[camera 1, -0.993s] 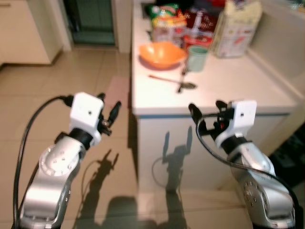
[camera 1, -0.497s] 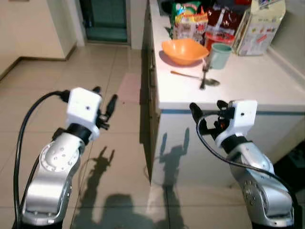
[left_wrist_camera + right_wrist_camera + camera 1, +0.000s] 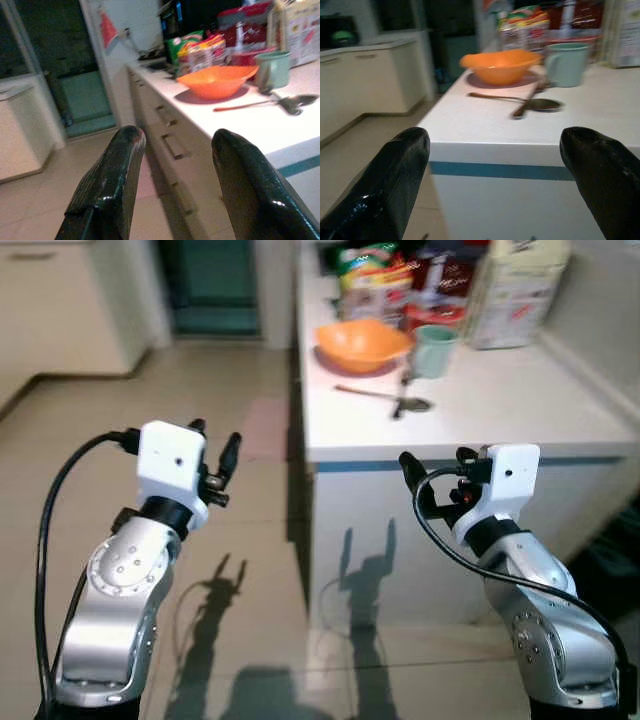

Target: Setting the table

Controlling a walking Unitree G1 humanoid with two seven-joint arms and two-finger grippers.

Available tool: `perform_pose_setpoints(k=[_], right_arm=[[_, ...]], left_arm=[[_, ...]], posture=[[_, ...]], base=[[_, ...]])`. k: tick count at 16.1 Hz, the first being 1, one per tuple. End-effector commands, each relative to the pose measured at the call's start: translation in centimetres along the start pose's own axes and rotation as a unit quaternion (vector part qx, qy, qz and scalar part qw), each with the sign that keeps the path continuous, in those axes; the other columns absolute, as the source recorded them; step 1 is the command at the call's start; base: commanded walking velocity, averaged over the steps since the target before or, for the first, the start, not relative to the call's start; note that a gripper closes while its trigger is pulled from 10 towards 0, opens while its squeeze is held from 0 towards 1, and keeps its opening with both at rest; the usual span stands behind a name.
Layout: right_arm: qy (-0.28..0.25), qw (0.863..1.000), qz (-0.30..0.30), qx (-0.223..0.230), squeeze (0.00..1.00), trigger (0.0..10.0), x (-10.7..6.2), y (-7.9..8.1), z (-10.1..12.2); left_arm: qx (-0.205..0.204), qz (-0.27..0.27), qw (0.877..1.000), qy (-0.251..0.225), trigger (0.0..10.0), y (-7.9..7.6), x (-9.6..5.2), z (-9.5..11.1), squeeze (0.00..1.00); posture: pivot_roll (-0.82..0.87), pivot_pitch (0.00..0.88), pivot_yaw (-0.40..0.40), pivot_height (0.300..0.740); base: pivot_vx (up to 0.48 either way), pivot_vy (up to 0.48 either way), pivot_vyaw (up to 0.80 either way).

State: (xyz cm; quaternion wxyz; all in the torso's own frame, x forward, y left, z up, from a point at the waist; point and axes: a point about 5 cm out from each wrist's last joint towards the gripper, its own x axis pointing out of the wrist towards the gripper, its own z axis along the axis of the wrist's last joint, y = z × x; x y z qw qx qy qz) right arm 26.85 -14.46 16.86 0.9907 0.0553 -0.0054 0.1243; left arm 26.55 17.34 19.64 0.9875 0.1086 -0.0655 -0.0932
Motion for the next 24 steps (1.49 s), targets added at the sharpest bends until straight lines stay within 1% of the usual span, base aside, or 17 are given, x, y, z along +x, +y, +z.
perform_pose_setpoints(k=[1, 4, 9, 16, 17, 21, 24], right_arm=[[-0.004, 1.0, -0.007, -0.003, 0.0, 10.0, 0.0, -0.3, 0.5], [-0.002, 1.0, -0.007, -0.006, 0.0, 10.0, 0.1, -0.4, 0.5], [-0.008, 1.0, 0.017, -0.018, 0.0, 10.0, 0.2, 0.1, 0.8], [-0.019, 0.999, 0.04, -0.024, 0.0, 10.0, 0.3, 0.5, 1.1], [-0.023, 0.997, 0.061, -0.044, 0.0, 10.0, 0.2, 1.0, 1.2], [-0.027, 0.996, 0.077, -0.046, 0.0, 10.0, 0.1, 1.5, 1.2], [-0.036, 0.996, 0.082, -0.03, 0.0, 10.0, -0.1, 1.5, 1.3]], left_arm=[[-0.008, -0.009, 1.0, -0.014, 10.0, -0.3, 0.7, 0.7, 0.0], [-0.01, -0.009, 1.0, -0.014, 10.0, -0.3, 0.9, 0.8, 0.0], [-0.007, 0.002, 1.0, -0.013, 10.0, 0.3, 1.0, 0.8, 0.0], [-0.018, 0.014, 1.0, -0.01, 10.0, 1.0, 1.4, 0.9, 0.0], [-0.019, 0.019, 1.0, -0.011, 10.0, 1.3, 1.5, 0.9, 0.0], [-0.02, 0.022, 0.999, -0.012, 10.0, 1.5, 1.5, 1.0, 0.0], [-0.025, 0.025, 0.999, -0.015, 10.0, 1.7, 1.6, 1.2, 0.0]], posture=[[0.07, 0.0, -0.015, 0.74], [0.07, 0.0, -0.015, 0.74], [0.07, 0.0, -0.019, 0.74], [0.07, 0.0, -0.018, 0.74], [0.07, 0.0, -0.019, 0.74], [0.08, 0.0, -0.018, 0.74], [0.07, 0.0, -0.012, 0.74]], base=[[0.334, 0.0, -0.8], [0.331, 0.0, -0.69], [0.332, 0.0, 0.0], [0.336, 0.0, 0.0], [0.334, 0.0, 0.0], [0.335, 0.0, 0.75], [0.336, 0.0, 0.0]])
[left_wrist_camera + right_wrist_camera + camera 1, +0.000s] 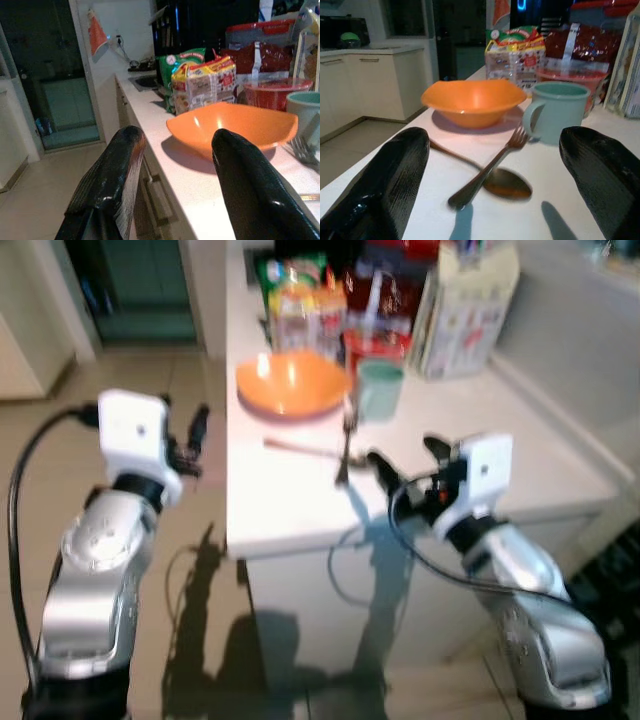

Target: Setting the table

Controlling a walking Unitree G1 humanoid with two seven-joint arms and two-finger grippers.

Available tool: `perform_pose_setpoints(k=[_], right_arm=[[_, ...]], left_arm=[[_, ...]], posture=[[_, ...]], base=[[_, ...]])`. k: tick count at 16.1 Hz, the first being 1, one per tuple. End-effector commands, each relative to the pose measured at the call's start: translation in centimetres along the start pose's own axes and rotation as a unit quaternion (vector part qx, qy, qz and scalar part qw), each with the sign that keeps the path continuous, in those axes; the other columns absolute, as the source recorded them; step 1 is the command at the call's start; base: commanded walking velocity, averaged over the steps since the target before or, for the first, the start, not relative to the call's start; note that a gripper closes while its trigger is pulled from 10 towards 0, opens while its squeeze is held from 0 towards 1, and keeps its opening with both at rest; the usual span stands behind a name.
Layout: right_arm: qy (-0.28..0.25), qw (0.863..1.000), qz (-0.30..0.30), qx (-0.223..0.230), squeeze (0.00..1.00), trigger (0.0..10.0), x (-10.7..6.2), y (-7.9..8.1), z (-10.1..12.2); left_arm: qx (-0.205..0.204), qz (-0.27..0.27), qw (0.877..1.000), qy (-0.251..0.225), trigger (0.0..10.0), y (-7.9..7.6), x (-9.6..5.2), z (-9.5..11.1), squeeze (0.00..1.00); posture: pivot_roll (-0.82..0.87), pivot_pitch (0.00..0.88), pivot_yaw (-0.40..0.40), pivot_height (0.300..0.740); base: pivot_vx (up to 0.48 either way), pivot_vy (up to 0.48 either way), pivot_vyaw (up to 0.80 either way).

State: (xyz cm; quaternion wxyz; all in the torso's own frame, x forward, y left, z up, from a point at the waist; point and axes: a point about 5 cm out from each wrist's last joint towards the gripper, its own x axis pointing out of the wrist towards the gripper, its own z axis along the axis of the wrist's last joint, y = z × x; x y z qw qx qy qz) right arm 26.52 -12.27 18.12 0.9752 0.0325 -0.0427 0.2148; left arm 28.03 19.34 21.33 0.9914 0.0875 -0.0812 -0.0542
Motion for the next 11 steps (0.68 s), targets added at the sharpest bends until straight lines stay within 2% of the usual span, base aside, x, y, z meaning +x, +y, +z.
perform_pose_setpoints(k=[1, 6, 10, 11], right_arm=[[-0.007, 1.0, -0.01, -0.006, 0.0, 10.0, -0.5, -0.8, 0.3], [-0.012, 1.0, -0.016, -0.007, 0.0, 10.0, -0.6, -0.9, 0.4], [-0.023, 0.999, -0.036, -0.001, 0.0, 10.0, -0.9, -1.4, 0.7], [-0.034, 0.998, -0.046, 0.005, 0.0, 10.0, -1.0, -1.6, 0.8]], left_arm=[[-0.01, -0.017, 1.0, -0.002, 10.0, -0.8, 0.4, 0.2, 0.0], [-0.014, -0.025, 1.0, -0.005, 10.0, -0.9, 0.7, 0.4, 0.0], [-0.028, -0.028, 0.999, -0.004, 10.0, -0.9, 1.3, 0.5, 0.0], [-0.063, -0.023, 0.998, 0.013, 10.0, -0.5, 1.9, 0.5, 1.0]], posture=[[0.07, 0.0, -0.012, 0.74], [0.07, 0.0, -0.009, 0.74], [0.07, 0.0, -0.002, 0.74], [0.07, 0.0, 0.0, 0.74]], base=[[0.337, 0.0, 0.0], [0.335, 0.0, 0.0], [0.0, 0.0, 0.0], [0.0, 0.0, 0.0]])
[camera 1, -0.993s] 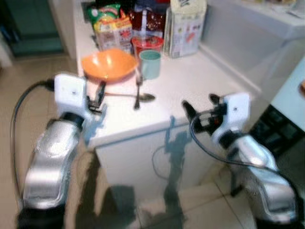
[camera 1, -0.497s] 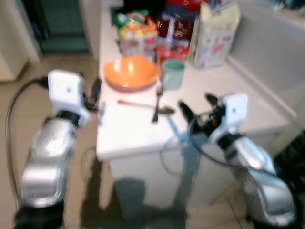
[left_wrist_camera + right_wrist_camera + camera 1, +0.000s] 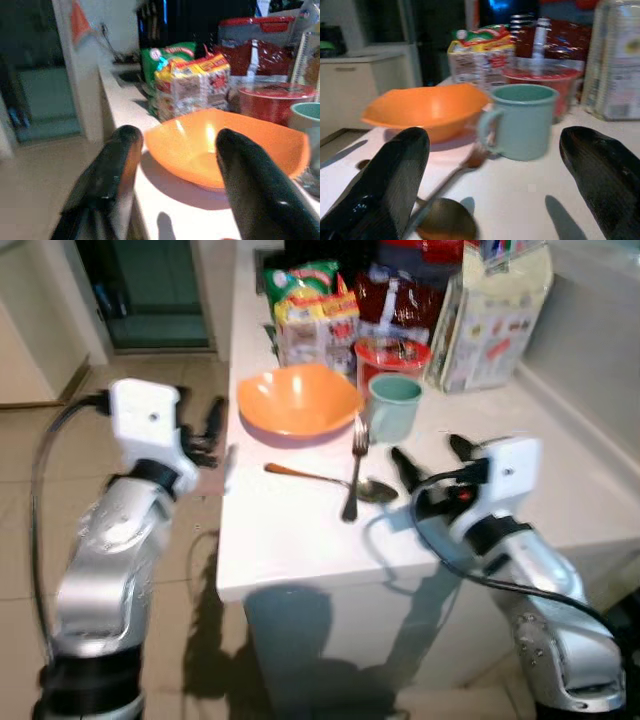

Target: Setting the table

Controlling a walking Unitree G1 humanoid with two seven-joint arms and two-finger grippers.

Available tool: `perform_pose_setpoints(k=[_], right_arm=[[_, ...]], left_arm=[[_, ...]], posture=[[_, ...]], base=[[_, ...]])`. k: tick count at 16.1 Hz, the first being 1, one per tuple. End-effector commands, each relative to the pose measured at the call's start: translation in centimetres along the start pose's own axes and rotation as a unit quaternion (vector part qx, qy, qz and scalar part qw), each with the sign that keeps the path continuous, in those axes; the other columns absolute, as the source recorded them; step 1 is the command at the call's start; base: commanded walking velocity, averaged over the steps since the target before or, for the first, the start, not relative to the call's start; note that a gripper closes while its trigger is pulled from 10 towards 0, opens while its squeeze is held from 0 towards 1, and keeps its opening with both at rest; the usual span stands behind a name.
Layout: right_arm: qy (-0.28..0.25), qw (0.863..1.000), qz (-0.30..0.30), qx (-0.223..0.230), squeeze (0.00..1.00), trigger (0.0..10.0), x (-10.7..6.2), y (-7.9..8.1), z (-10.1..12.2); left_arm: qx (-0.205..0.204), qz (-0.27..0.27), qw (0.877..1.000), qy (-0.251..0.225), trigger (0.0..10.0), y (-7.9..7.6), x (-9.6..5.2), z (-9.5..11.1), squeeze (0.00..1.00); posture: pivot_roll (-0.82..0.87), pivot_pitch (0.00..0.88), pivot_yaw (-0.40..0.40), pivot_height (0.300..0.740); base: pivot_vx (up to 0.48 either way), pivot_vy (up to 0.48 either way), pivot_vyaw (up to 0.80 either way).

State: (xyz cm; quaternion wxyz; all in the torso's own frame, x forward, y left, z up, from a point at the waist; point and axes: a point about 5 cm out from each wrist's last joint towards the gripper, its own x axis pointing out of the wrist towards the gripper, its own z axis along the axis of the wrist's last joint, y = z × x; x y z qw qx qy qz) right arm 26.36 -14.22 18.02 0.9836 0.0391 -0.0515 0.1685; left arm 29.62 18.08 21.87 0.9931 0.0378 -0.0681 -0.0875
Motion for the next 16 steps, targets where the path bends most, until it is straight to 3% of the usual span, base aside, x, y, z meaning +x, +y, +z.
perform_pose_setpoints(k=[1, 3, 5, 8, 9, 12, 15, 16], right_arm=[[-0.023, 1.0, 0.0, 0.004, 0.0, 10.0, -0.1, 0.1, 0.8], [-0.021, 1.0, 0.009, -0.003, 0.0, 10.0, -0.2, 0.2, 0.7], [-0.016, 1.0, 0.019, -0.015, 0.0, 10.0, -0.3, 0.2, 0.6], [-0.012, 0.999, 0.046, -0.017, 0.0, 10.0, -0.4, 0.5, 0.5], [-0.002, 0.998, 0.063, -0.018, 0.0, 10.0, -0.4, 0.7, 0.3], [0.005, 0.996, 0.089, -0.018, 0.0, 10.0, -0.5, 1.2, 0.1], [0.005, 0.995, 0.096, -0.021, 0.0, 10.0, -0.5, 1.2, 0.3], [0.006, 0.995, 0.101, -0.022, 0.0, 10.0, -0.5, 1.3, 0.3]], left_arm=[[-0.016, 0.007, 1.0, 0.009, 10.0, 0.6, 0.2, 0.1, 1.0], [-0.105, 0.02, 0.994, 0.031, 10.0, 1.4, 1.5, 0.1, 1.0], [-0.149, 0.017, 0.987, 0.059, 10.0, 2.3, 2.9, -0.1, 1.0], [-0.212, -0.023, 0.974, 0.081, 10.0, 2.0, 4.4, -0.2, 1.0], [-0.245, -0.053, 0.962, 0.107, 10.0, 1.3, 5.3, -0.7, 1.0], [-0.273, -0.067, 0.947, 0.155, 10.0, 0.3, 8.0, -1.6, 1.0], [-0.3, -0.053, 0.935, 0.183, 10.0, 0.1, 9.2, -2.3, 1.0], [-0.291, -0.043, 0.936, 0.19, 10.0, 0.2, 9.5, -2.5, 1.0]], posture=[[0.07, 0.0, 0.0, 0.74], [0.07, 0.0, 0.001, 0.74], [0.06, 0.0, 0.006, 0.74], [0.06, 0.0, 0.006, 0.74], [0.05, 0.0, 0.004, 0.74], [0.04, 0.0, 0.0, 0.74], [0.04, 0.0, 0.001, 0.74], [0.03, 0.0, 0.006, 0.74]], base=[[0.0, 0.0, 0.0], [0.0, 0.0, 0.0], [0.0, 0.0, 0.0], [0.0, 0.0, 0.0], [0.0, 0.0, 0.0], [0.0, 0.0, 0.0], [0.0, 0.0, 0.0], [0.0, 0.0, 0.0]])
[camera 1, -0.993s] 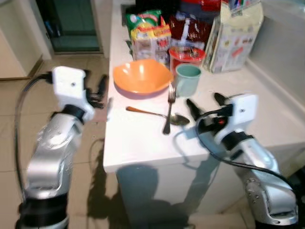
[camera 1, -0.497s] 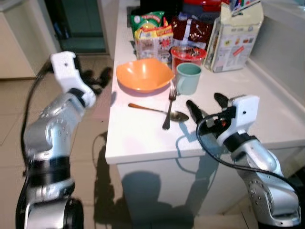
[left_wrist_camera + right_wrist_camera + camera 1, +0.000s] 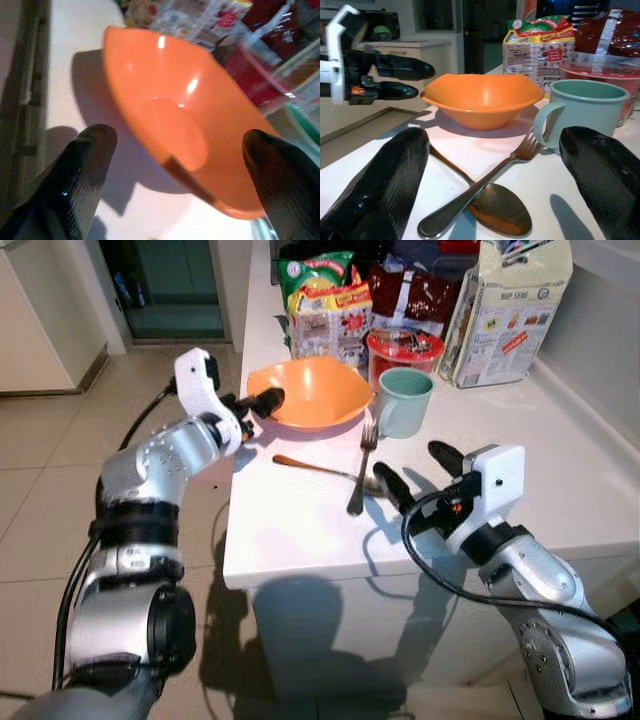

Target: Setting the table

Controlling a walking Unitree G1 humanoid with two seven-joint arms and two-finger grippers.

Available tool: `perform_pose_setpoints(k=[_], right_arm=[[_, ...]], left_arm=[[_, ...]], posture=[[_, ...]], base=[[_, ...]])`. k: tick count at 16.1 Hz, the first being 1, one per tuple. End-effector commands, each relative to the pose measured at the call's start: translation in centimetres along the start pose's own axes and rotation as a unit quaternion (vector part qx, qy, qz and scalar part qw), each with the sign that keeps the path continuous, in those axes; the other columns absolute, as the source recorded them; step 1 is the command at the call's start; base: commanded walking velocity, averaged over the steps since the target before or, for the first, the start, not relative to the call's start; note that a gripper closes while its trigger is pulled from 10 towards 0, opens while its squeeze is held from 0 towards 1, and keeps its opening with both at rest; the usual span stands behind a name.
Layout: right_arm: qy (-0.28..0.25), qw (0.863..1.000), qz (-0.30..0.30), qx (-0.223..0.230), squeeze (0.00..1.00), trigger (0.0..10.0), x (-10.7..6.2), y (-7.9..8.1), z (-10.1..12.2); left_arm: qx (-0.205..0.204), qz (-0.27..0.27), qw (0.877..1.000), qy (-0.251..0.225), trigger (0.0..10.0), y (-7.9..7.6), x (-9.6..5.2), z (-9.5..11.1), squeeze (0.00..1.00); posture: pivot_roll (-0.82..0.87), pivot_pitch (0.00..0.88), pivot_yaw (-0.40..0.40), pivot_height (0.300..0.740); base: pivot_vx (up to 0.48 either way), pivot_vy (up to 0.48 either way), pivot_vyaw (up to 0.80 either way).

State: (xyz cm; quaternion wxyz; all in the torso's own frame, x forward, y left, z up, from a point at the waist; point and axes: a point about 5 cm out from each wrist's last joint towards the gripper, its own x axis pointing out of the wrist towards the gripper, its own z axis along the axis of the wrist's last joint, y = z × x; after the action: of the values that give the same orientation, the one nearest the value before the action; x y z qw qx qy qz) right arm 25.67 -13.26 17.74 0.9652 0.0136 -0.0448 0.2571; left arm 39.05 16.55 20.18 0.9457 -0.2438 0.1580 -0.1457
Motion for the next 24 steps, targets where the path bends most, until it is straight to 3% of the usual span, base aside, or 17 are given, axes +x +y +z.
perform_pose_setpoints(k=[1, 5, 7, 9, 10, 11, 16, 18, 19, 22, 23, 24], right_arm=[[-0.006, 1.0, 0.014, -0.007, 0.0, 10.0, -0.1, 0.3, 0.6], [-0.006, 1.0, 0.018, -0.008, 0.0, 10.0, -0.2, 0.4, 0.6], [-0.003, 1.0, 0.022, -0.006, 0.0, 10.0, -0.1, 0.5, 0.5], [-0.001, 0.999, 0.033, -0.006, 0.0, 10.0, -0.1, 0.7, 0.5], [0.0, 0.999, 0.038, -0.006, 0.0, 10.0, -0.1, 0.8, 0.5], [0.004, 0.999, 0.048, -0.002, 0.0, 10.0, -0.2, 1.0, 0.5], [0.052, 0.991, 0.124, 0.027, 0.0, 10.0, -1.4, 2.0, 0.1], [0.058, 0.99, 0.127, 0.035, 0.0, 10.0, -1.5, 2.0, 0.0], [0.062, 0.989, 0.13, 0.036, 0.0, 10.0, -1.6, 2.0, 0.0], [0.068, 0.988, 0.134, 0.034, 0.0, 10.0, -1.6, 2.1, 0.1], [0.071, 0.988, 0.134, 0.033, 0.0, 10.0, -1.7, 2.1, 0.1], [0.073, 0.988, 0.134, 0.033, 0.0, 10.0, -1.8, 2.1, 0.1]], left_arm=[[0.009, 0.016, 1.0, -0.007, 10.0, 0.1, 0.2, 0.7, 1.0], [0.008, 0.035, 0.999, -0.001, 10.0, 0.7, 0.7, 1.0, 1.0], [-0.027, 0.027, 0.999, 0.005, 10.0, 0.5, 1.2, 0.6, 1.0], [-0.034, 0.026, 0.999, 0.011, 10.0, 0.3, 1.7, 0.1, 1.0], [-0.036, 0.025, 0.999, 0.013, 10.0, 0.2, 1.8, 0.0, 0.11], [-0.046, 0.027, 0.998, 0.015, 10.0, 0.0, 2.1, -0.2, 0.0], [-0.069, 0.03, 0.997, 0.013, 10.0, -0.5, 2.7, -0.7, 0.0], [-0.078, 0.023, 0.997, 0.013, 10.0, -0.9, 2.9, -0.8, 0.0], [-0.081, 0.022, 0.996, 0.015, 7.6, -1.2, 3.1, -1.2, 0.0], [-0.086, 0.026, 0.996, 0.022, 1.6, -1.3, 3.3, -1.8, 0.0], [-0.083, 0.03, 0.996, 0.027, 0.0, -1.3, 3.3, -2.1, 0.0], [-0.083, 0.031, 0.996, 0.028, 0.0, -1.3, 3.4, -2.2, 0.0]], posture=[[0.03, 0.0, 0.006, 0.74], [0.02, 0.0, 0.012, 0.74], [0.02, 0.0, 0.012, 0.74], [0.02, 0.0, 0.006, 0.74], [0.02, 0.0, 0.006, 0.74], [0.01, 0.0, 0.007, 0.74], [0.0, 0.0, 0.011, 0.74], [0.0, 0.0, 0.011, 0.74], [0.0, 0.0, 0.012, 0.74], [-0.01, 0.0, 0.012, 0.74], [-0.01, 0.0, 0.012, 0.74], [-0.02, 0.0, 0.011, 0.74]], base=[[0.0, 0.0, 0.0], [0.0, 0.0, 0.0], [0.0, 0.0, 0.0], [0.0, 0.0, 0.0], [0.0, 0.0, 0.0], [0.0, 0.0, 0.0], [0.0, 0.0, 0.0], [0.0, 0.0, 0.0], [0.0, 0.0, 0.0], [0.0, 0.0, 0.0], [0.0, 0.0, 0.0], [0.0, 0.0, 0.0]])
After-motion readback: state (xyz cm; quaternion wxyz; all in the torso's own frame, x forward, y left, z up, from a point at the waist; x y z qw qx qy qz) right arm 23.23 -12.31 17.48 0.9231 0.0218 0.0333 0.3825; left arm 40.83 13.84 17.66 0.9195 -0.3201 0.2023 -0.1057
